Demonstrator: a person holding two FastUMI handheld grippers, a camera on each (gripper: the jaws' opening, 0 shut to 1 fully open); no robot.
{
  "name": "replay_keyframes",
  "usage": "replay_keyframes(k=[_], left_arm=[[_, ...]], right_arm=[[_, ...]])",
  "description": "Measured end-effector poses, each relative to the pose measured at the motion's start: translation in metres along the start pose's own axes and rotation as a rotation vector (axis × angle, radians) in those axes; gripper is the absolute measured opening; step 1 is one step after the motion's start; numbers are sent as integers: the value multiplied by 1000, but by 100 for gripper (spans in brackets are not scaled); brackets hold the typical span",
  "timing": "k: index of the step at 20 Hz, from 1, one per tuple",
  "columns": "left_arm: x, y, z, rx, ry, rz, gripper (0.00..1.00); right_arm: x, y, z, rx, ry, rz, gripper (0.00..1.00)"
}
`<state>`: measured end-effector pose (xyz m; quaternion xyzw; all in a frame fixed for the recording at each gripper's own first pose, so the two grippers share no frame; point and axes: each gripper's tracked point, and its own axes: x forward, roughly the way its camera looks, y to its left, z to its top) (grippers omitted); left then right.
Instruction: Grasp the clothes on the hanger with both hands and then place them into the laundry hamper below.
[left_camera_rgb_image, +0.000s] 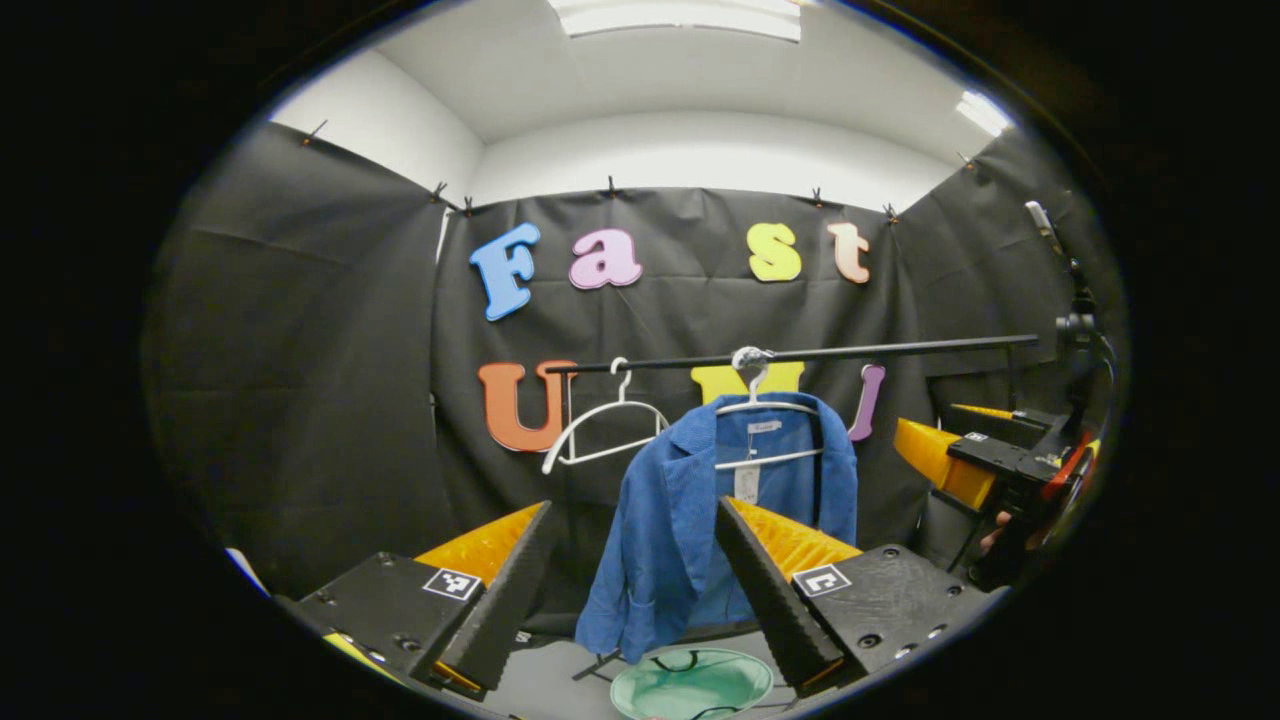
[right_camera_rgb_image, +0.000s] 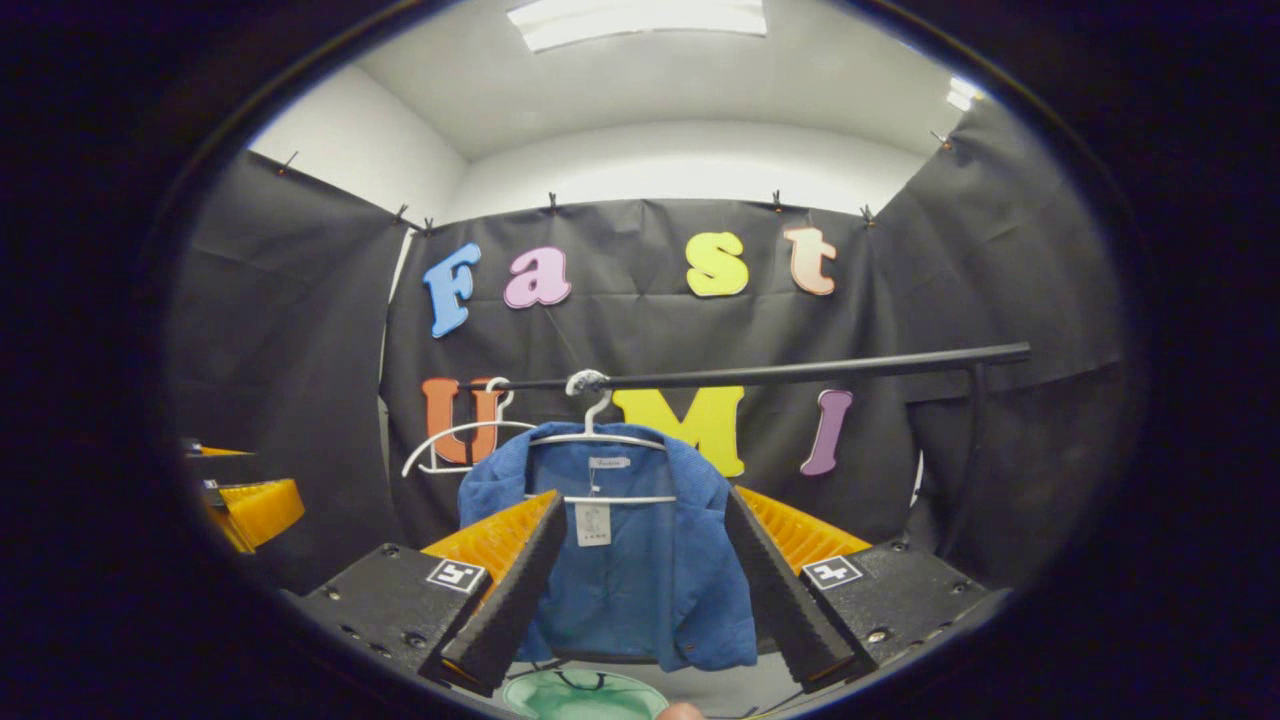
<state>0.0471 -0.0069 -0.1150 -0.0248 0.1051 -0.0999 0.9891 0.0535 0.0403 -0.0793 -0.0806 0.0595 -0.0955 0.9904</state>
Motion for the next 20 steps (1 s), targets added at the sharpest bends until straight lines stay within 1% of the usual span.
replay_keyframes(k=[2, 3, 4, 6, 8, 9, 10, 11, 13, 14, 15, 17, 18, 19, 20], left_arm=[[13, -3, -11, -23, 19, -14, 98], [21, -7, -17, -33, 28, -22, 100], [29, -9, -22, -41, 40, -22, 98], [42, -15, -33, -48, 66, -18, 100], [65, -21, -43, -46, 78, -6, 100], [75, -24, -46, -45, 77, 0, 89], [86, -27, -48, -44, 75, 10, 100], [96, -30, -51, -43, 81, 19, 89], [118, -40, -60, -37, 106, 25, 89], [130, -45, -62, -37, 116, 29, 94], [142, -50, -65, -42, 124, 32, 100], [163, -53, -70, -52, 141, 49, 100], [175, -55, -71, -56, 147, 58, 100], [186, -56, -71, -60, 148, 67, 95], [196, -55, -73, -60, 155, 83, 95]], right_arm=[[5, -6, -12, -13, 23, -29, 100], [10, -9, -19, -15, 37, -40, 98], [16, -13, -24, -17, 47, -52, 100], [33, -21, -36, -16, 66, -74, 100], [56, -28, -50, -11, 88, -85, 100], [68, -30, -56, -7, 96, -84, 100], [81, -32, -62, -5, 106, -83, 99], [94, -34, -68, -3, 116, -82, 99], [121, -39, -79, -9, 143, -84, 98], [134, -43, -84, -11, 154, -91, 100], [147, -46, -87, -9, 162, -94, 100], [169, -53, -93, -7, 179, -95, 99], [178, -57, -97, -5, 185, -100, 100], [187, -61, -98, -1, 188, -103, 100], [196, -66, -100, 8, 192, -114, 99]])
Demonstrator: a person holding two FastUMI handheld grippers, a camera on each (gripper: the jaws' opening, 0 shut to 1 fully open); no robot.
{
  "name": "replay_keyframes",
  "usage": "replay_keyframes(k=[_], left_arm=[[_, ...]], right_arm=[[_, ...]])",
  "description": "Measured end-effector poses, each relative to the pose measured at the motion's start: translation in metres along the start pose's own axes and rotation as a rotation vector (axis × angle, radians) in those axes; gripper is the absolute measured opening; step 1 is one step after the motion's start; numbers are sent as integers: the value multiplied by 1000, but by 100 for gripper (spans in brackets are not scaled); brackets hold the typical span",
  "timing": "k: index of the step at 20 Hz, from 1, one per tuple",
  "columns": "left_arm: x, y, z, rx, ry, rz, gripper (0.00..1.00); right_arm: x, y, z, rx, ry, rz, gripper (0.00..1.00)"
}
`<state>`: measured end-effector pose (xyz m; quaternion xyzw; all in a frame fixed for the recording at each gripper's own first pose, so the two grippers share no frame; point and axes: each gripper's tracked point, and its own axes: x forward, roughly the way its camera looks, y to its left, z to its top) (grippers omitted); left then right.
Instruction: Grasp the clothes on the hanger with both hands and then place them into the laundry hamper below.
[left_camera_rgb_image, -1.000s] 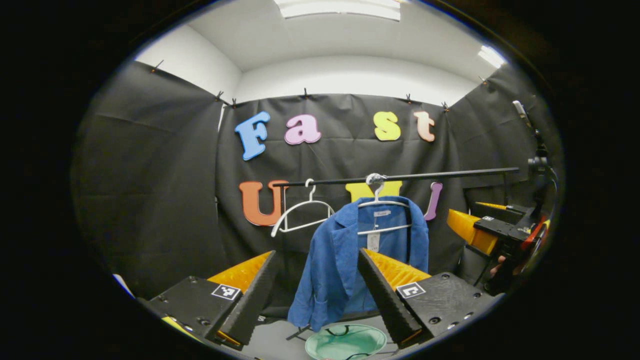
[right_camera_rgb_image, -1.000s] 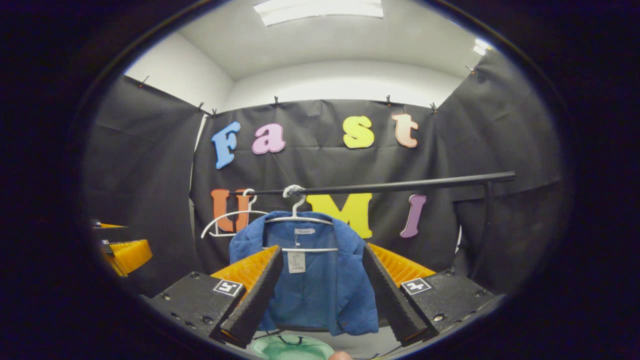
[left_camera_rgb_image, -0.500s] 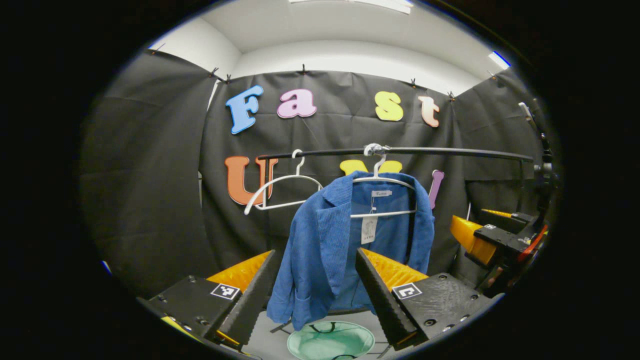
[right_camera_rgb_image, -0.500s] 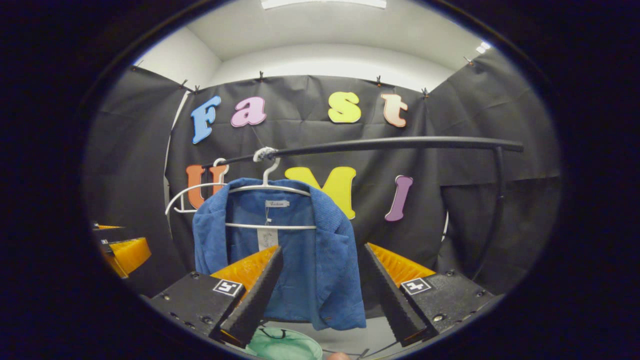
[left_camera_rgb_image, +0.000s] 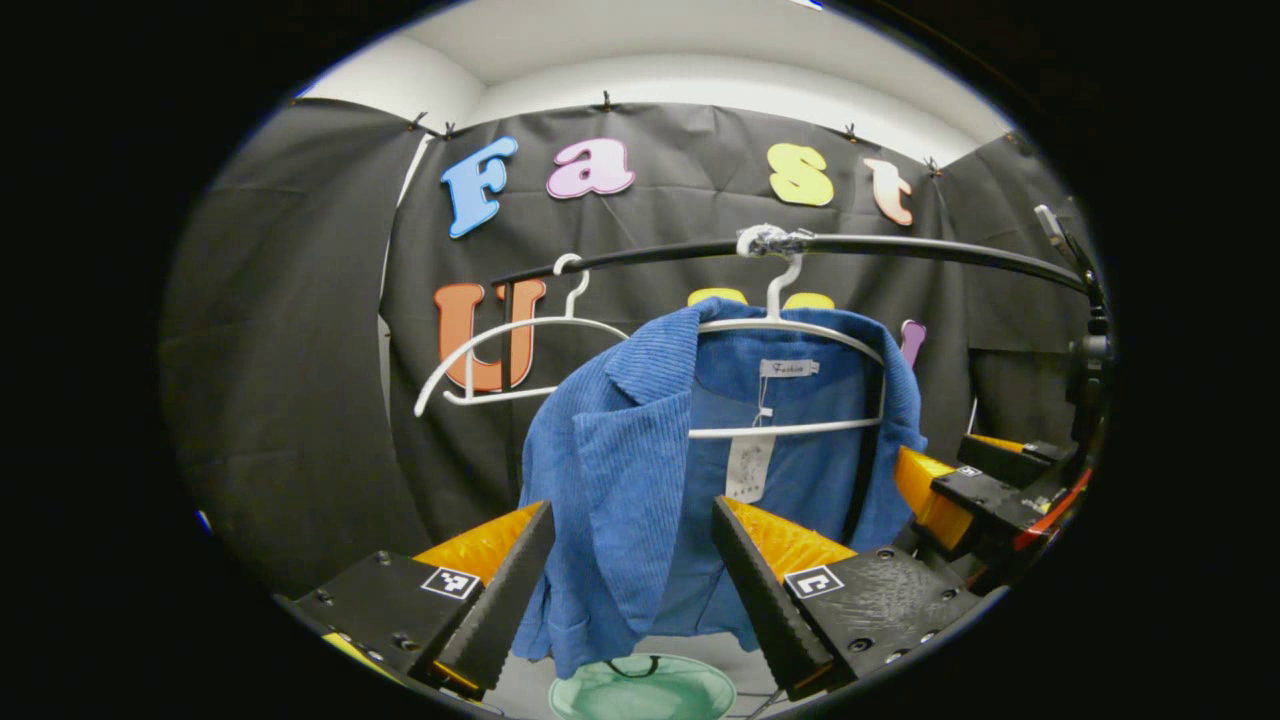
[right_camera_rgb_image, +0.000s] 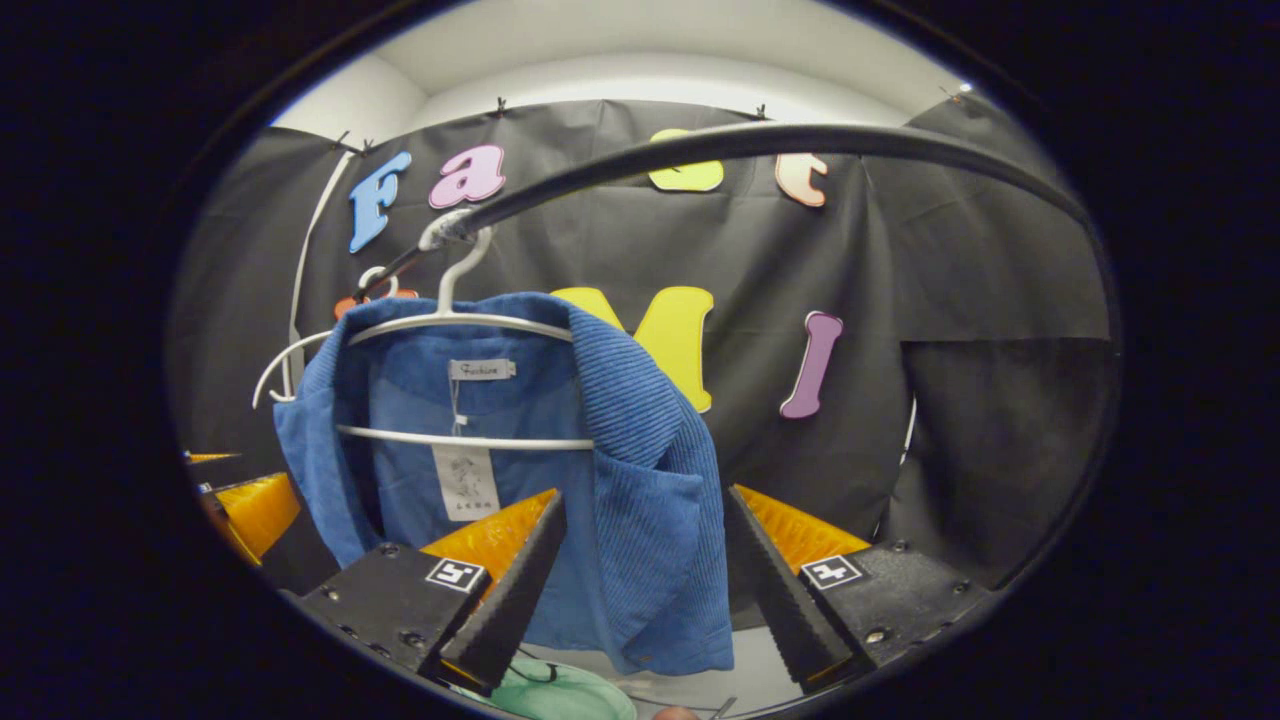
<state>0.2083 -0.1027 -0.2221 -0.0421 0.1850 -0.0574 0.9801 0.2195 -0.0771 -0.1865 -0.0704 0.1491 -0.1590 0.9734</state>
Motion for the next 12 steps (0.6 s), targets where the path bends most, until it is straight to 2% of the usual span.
replay_keyframes(k=[4, 5, 6, 7, 8, 9, 10, 11, 12], left_arm=[[33, -6, -3, 10, 39, 27, 95], [39, -6, -2, 18, 39, 36, 88], [45, -5, -2, 24, 38, 47, 95], [50, -4, -2, 22, 40, 55, 88], [56, -4, -2, 20, 44, 56, 95], [60, -4, -3, 18, 50, 59, 88], [65, -2, -3, 24, 51, 69, 91], [68, -2, -3, 27, 58, 67, 83], [72, -2, -3, 33, 58, 67, 84]], right_arm=[[27, -4, -3, 51, 24, 2, 100], [33, -3, -4, 57, 25, 7, 100], [38, 0, -6, 55, 25, 9, 99], [42, 3, -6, 47, 21, 10, 99], [46, 4, -6, 37, 17, 6, 98], [49, 6, -8, 26, 17, 9, 97], [50, 8, -10, 11, 23, 7, 94], [52, 13, -12, -1, 21, 16, 88], [52, 17, -12, -11, 17, 23, 86]])
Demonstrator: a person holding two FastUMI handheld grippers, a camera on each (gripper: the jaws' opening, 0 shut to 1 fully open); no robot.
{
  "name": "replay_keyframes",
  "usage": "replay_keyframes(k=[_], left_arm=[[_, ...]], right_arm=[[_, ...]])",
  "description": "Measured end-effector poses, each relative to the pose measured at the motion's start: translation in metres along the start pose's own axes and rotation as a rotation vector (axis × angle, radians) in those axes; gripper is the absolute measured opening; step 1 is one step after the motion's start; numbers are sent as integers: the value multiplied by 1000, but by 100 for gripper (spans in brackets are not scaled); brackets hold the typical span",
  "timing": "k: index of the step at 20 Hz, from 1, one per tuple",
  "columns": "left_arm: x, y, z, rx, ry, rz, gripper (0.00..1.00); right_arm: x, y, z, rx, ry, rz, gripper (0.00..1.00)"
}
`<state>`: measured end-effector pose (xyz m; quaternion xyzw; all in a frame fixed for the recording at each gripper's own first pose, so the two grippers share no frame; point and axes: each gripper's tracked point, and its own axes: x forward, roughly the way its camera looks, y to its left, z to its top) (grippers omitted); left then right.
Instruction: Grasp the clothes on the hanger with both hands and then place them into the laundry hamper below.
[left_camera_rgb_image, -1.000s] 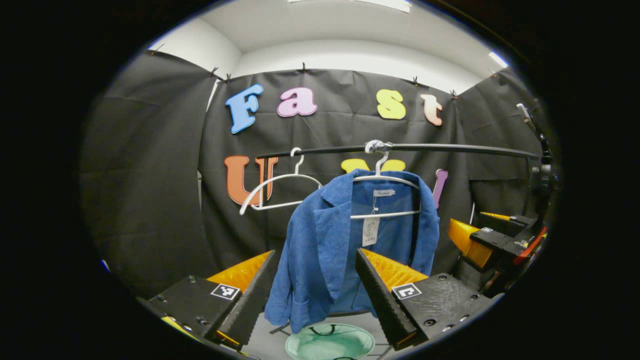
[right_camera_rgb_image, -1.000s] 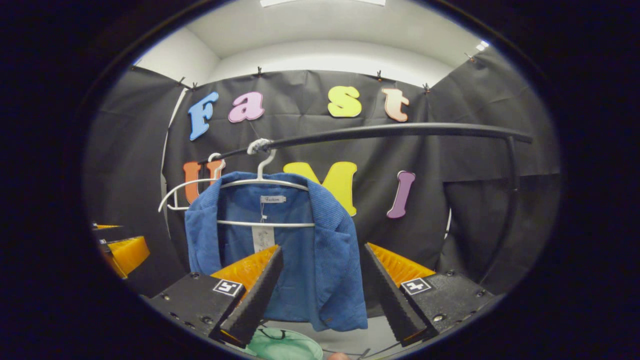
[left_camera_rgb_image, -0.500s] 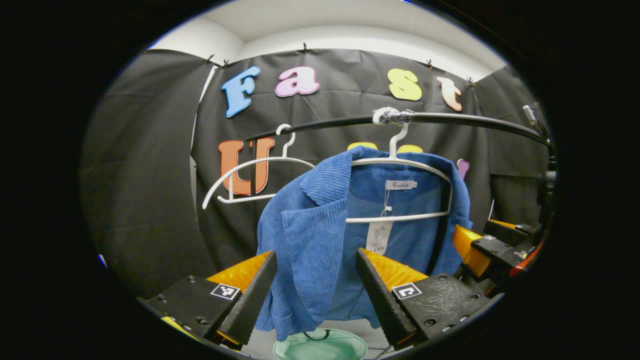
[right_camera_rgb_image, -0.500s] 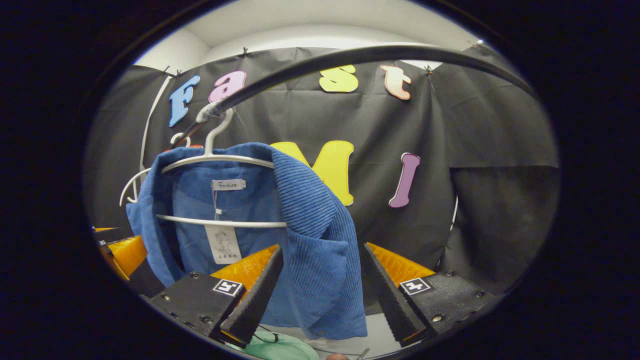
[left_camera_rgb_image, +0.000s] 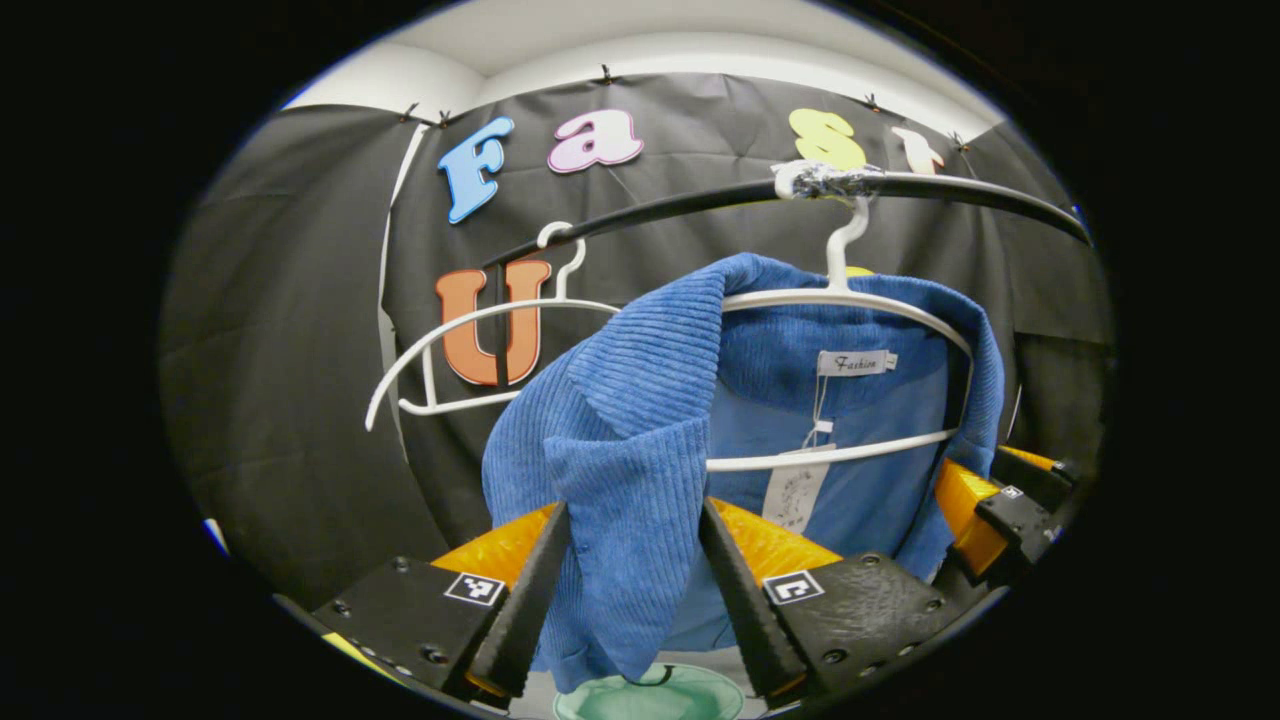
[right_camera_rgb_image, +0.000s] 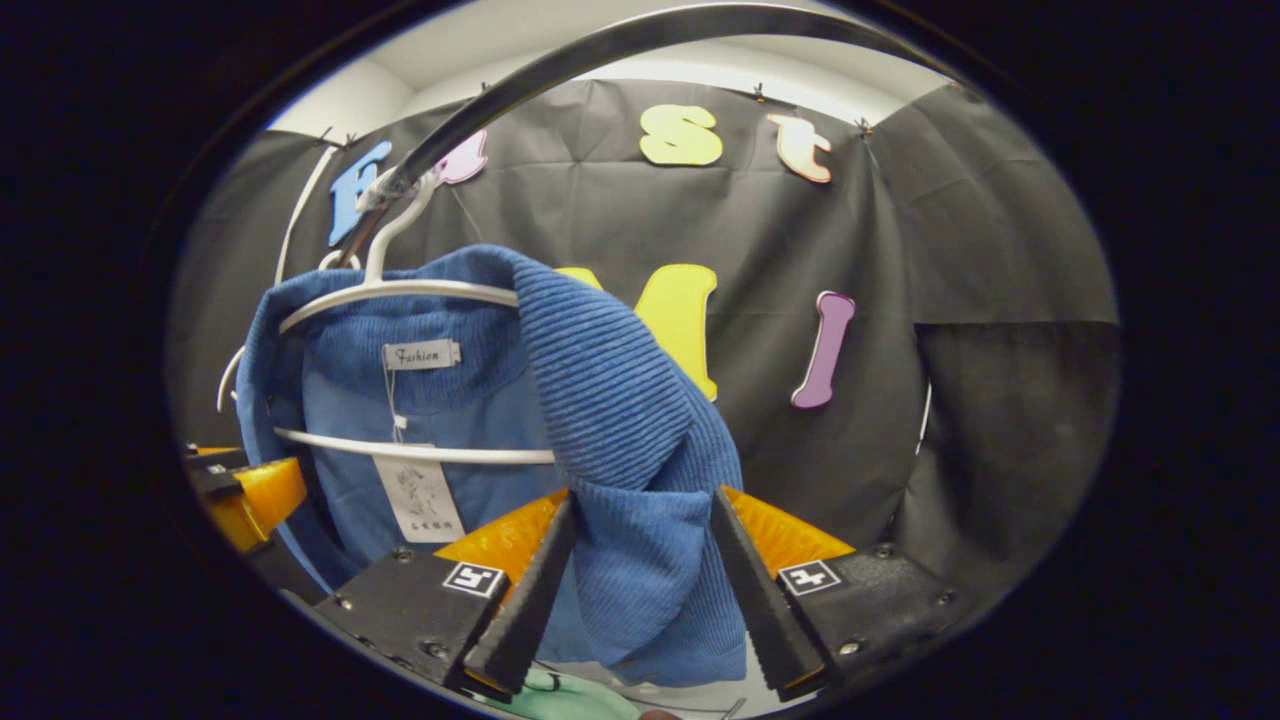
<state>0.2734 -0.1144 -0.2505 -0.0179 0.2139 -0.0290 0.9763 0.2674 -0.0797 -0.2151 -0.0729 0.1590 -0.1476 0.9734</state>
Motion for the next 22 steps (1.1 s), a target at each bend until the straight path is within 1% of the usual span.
replay_keyframes(k=[1, 2, 3, 4, 8, 9, 10, 12, 13, 14, 15, 16, 17, 18, 19, 22], left_arm=[[3, 0, -1, 3, 5, 4, 76], [7, -1, -2, 5, 7, 2, 68], [10, -2, -2, 5, 12, 1, 60], [11, 0, -2, 7, 11, 7, 64], [16, 9, -2, -2, 15, 38, 21], [19, 10, -3, -11, 17, 35, 10], [19, 4, -4, -25, 22, 5, 7], [22, 3, -7, -34, 23, -31, 7], [23, 0, -6, -33, 30, -56, 2], [20, -2, -7, -29, 40, -75, 2], [19, -1, -6, -27, 38, -86, 6], [23, 0, -7, -29, 44, -95, 6], [24, 2, -7, -36, 43, -103, 0], [18, 2, -6, -38, 51, -115, 5], [15, 4, -5, -37, 45, -118, 0], [10, 22, 0, -3, 26, -93, 0]], right_arm=[[2, 3, -2, -11, -4, 2, 82], [5, 1, -4, -21, -8, -22, 82], [7, 0, -2, -28, -19, -37, 83], [8, -1, 1, -23, -32, -60, 83], [9, -2, 0, -8, -23, -47, 82], [10, -8, 0, -7, -26, -53, 75], [10, -17, 0, -3, -33, -76, 61], [4, -28, 6, -9, -54, -115, 33], [2, -31, 8, -21, -66, -121, 22], [-1, -33, 12, -37, -75, -125, 20], [-3, -39, 15, -50, -86, -138, 17], [-3, -42, 17, -57, -93, -146, 16], [-3, -45, 18, -64, -90, -152, 14], [-4, -47, 19, -71, -92, -157, 12], [-5, -49, 19, -82, -92, -159, 12], [-8, -60, 22, -134, -111, -184, 11]])
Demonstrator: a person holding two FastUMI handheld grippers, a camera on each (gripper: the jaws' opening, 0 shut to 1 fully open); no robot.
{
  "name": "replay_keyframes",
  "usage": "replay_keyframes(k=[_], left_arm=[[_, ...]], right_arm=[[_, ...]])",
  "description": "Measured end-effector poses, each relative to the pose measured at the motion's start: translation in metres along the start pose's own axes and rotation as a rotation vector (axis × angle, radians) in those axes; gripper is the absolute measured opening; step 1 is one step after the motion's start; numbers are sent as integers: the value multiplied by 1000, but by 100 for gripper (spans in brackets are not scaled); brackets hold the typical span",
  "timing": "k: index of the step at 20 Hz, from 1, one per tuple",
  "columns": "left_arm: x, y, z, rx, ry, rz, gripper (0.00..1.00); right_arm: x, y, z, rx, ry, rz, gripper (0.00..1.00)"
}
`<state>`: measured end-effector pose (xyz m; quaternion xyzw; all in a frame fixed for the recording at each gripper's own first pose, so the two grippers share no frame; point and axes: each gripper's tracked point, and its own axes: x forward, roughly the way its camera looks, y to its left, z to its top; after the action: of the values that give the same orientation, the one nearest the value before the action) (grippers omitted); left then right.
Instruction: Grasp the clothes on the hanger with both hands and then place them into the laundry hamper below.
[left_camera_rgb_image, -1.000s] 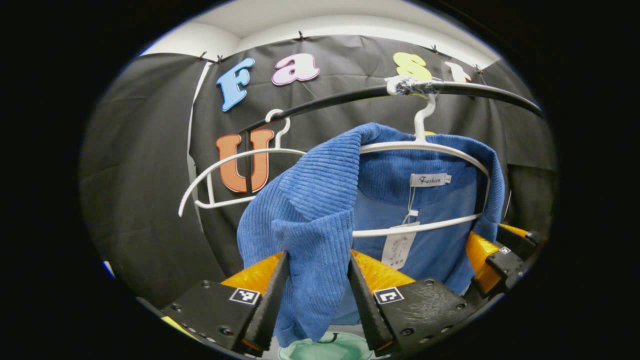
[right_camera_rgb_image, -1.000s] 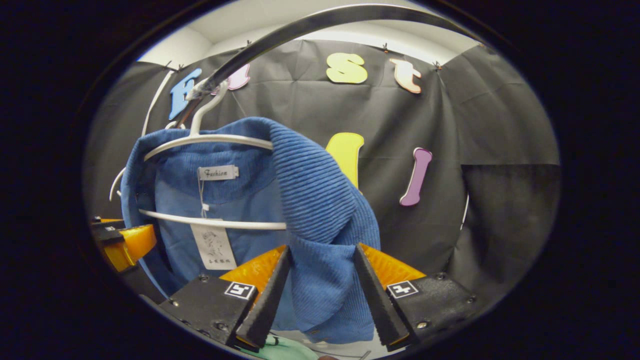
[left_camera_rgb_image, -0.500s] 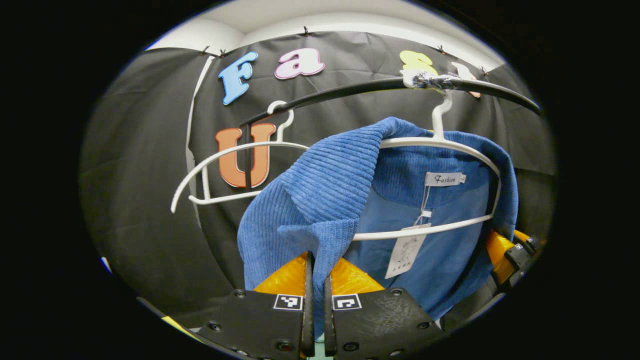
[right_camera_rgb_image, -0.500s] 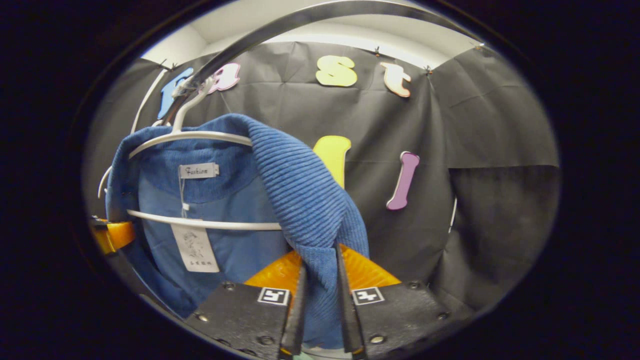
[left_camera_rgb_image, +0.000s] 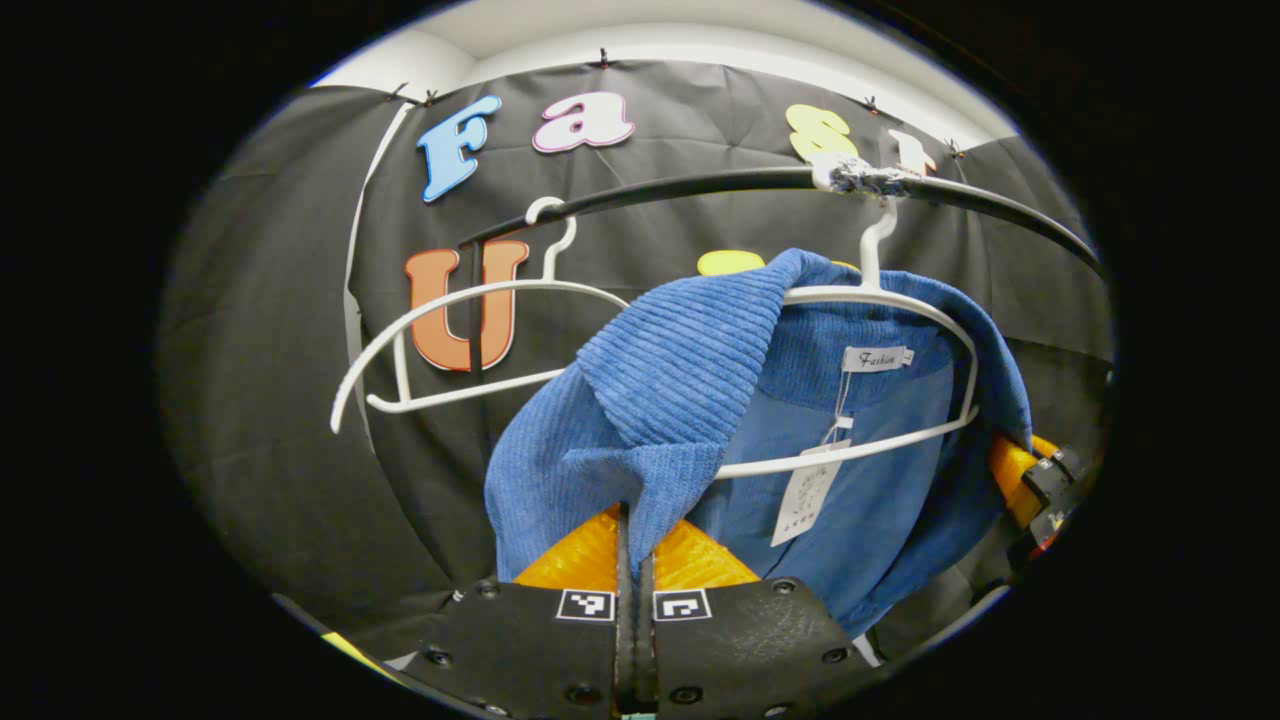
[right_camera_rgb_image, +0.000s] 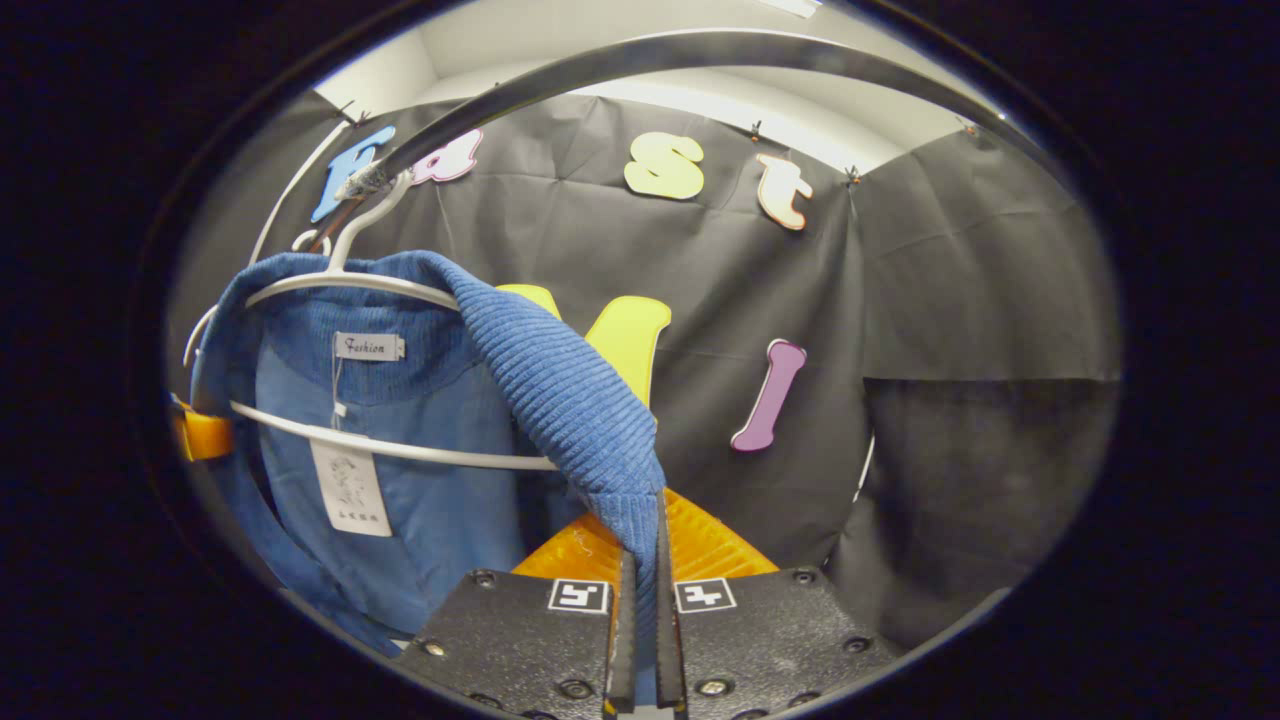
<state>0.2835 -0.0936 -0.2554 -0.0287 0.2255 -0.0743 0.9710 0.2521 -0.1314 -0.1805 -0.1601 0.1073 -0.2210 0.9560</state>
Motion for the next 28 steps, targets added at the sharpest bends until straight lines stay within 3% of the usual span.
replay_keyframes(k=[7, 8, 9, 13, 15, 16, 17, 19, 25, 28], left_arm=[[-16, 36, 32, 33, -56, 52, 0], [-16, 42, 37, 36, -62, 62, 5], [-16, 46, 40, 44, -64, 70, 0], [-16, 64, 57, 87, -76, 98, 0], [-16, 69, 64, 102, -78, 95, 5], [-15, 72, 68, 115, -77, 93, 0], [-15, 74, 71, 139, -75, 94, 5], [-14, 83, 80, 187, -81, 101, 5], [-1, 88, 84, 270, -55, 18, 0], [7, 88, 79, 290, -33, -42, 0]], right_arm=[[-2, -21, 15, -36, -55, -62, 8], [-1, -21, 15, -45, -54, -62, 8], [1, -23, 17, -58, -57, -68, 8], [6, -39, 32, -89, -89, -108, 8], [9, -43, 37, -101, -99, -115, 8], [10, -47, 42, -118, -113, -124, 8], [10, -50, 45, -136, -125, -131, 8], [7, -54, 47, -157, -135, -131, 8], [9, -57, 45, -243, -159, -131, 8], [16, -54, 38, -228, -144, -106, 8]])
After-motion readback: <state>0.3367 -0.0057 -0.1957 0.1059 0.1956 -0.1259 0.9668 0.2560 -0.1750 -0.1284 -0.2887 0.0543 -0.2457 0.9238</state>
